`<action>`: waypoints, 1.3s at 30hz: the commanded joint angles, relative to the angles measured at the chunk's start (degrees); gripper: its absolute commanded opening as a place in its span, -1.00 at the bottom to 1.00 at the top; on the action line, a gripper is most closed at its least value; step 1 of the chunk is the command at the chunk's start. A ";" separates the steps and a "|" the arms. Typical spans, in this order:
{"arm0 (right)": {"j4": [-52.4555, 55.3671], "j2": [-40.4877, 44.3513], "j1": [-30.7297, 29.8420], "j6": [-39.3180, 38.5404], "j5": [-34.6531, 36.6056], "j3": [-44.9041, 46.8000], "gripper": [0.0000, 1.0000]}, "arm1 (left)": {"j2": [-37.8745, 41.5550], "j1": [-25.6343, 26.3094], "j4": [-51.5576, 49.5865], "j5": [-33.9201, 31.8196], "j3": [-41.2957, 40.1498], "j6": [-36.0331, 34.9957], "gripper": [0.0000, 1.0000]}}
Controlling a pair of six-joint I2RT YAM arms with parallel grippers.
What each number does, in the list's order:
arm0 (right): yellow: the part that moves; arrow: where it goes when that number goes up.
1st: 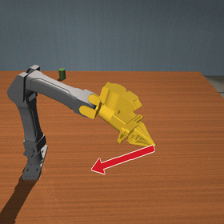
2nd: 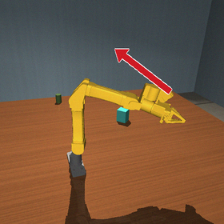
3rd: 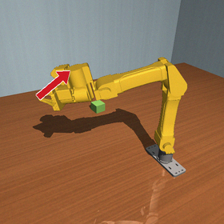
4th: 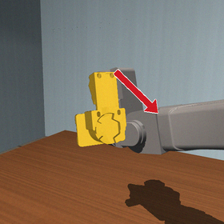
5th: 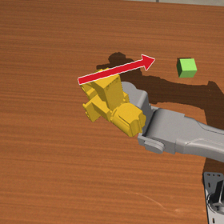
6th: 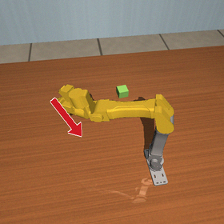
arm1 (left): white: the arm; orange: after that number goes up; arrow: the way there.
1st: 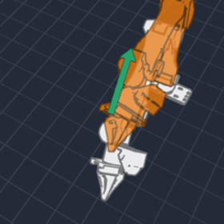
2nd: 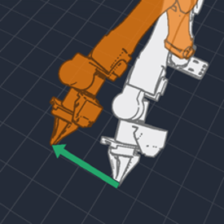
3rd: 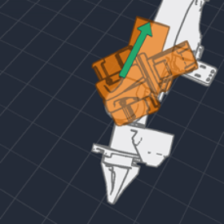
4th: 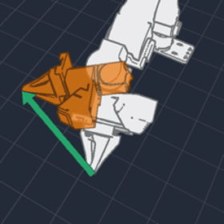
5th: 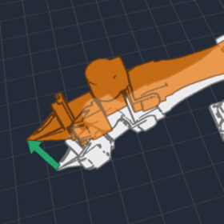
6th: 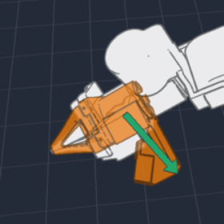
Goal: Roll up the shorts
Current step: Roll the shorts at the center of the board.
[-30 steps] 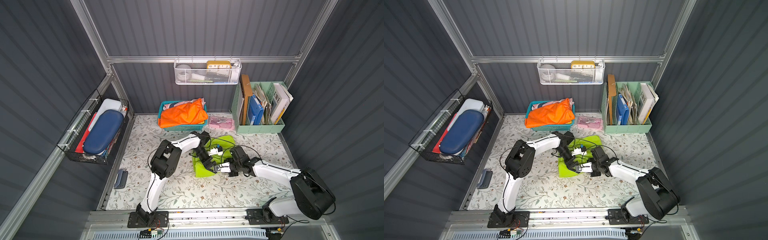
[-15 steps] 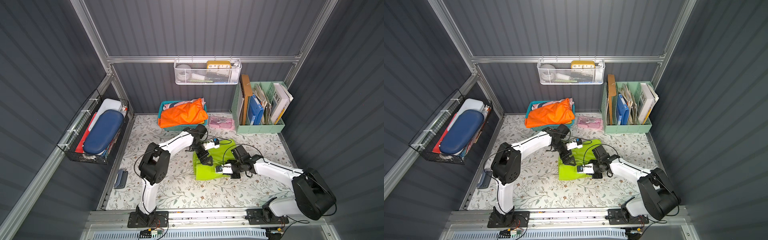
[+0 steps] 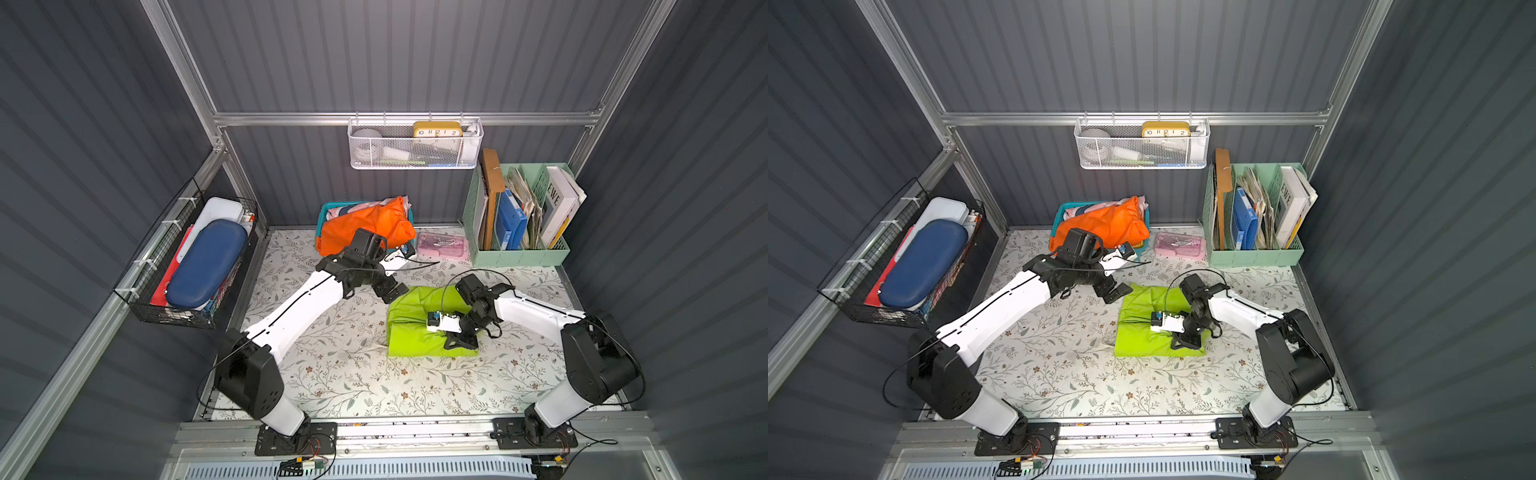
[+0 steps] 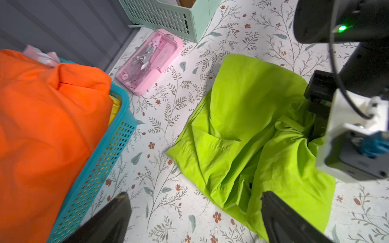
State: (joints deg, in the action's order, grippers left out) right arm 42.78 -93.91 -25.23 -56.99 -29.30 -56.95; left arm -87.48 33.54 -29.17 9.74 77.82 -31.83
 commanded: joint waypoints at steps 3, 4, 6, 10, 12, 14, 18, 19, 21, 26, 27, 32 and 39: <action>8.67 -2.97 1.08 8.91 -6.21 -3.43 -1.00 | 7.06 0.21 6.14 -3.84 -8.23 -5.49 0.99; 9.17 -3.59 1.37 10.40 -6.95 -4.13 -1.00 | 8.17 0.21 6.92 -3.52 -9.39 -6.31 0.99; 10.95 -5.29 2.21 12.49 -8.45 -5.82 -1.00 | 9.83 0.37 7.43 -1.31 -11.29 -7.76 0.99; 15.54 -9.97 3.67 13.53 -12.70 -9.37 -1.00 | 12.42 3.19 10.54 -1.76 -16.68 -10.66 0.99; 17.44 -12.52 4.34 13.55 -14.60 -11.05 -1.00 | 12.93 5.81 11.76 -3.85 -18.75 -12.44 0.99; 18.69 -14.55 4.82 13.90 -15.61 -12.43 -1.00 | 12.95 8.62 12.89 -5.30 -20.20 -13.62 0.99; 20.87 -17.32 5.97 14.68 -16.40 -14.47 -1.00 | 12.79 12.77 16.35 -4.75 -22.71 -15.39 0.99; 21.09 -17.78 6.40 15.25 -16.45 -14.84 -1.00 | 12.57 13.41 16.93 -4.29 -23.06 -15.90 0.99; 21.79 -18.37 6.97 15.30 -16.81 -15.27 -1.00 | 11.81 15.13 17.97 -4.21 -23.95 -17.53 0.99; 24.40 -19.97 8.48 14.70 -17.75 -16.18 -1.00 | 7.39 21.00 20.15 -8.54 -25.67 -23.32 0.99; 25.01 -20.17 8.61 14.17 -17.66 -15.91 -1.00 | 6.83 21.53 21.22 -8.37 -25.99 -23.27 0.99; 22.69 -17.73 8.67 13.18 -17.97 -13.42 -1.00 | 4.33 22.01 25.99 -7.96 -28.27 -24.09 0.99; 22.56 -16.72 9.24 11.05 -18.46 -12.58 -1.00 | 0.72 22.03 27.73 -7.03 -28.44 -23.95 0.99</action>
State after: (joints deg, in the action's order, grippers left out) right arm 63.83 -111.46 -16.32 -44.47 -47.35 -70.43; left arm -85.19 55.53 -3.11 1.85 49.41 -54.68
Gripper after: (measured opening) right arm 0.129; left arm 0.997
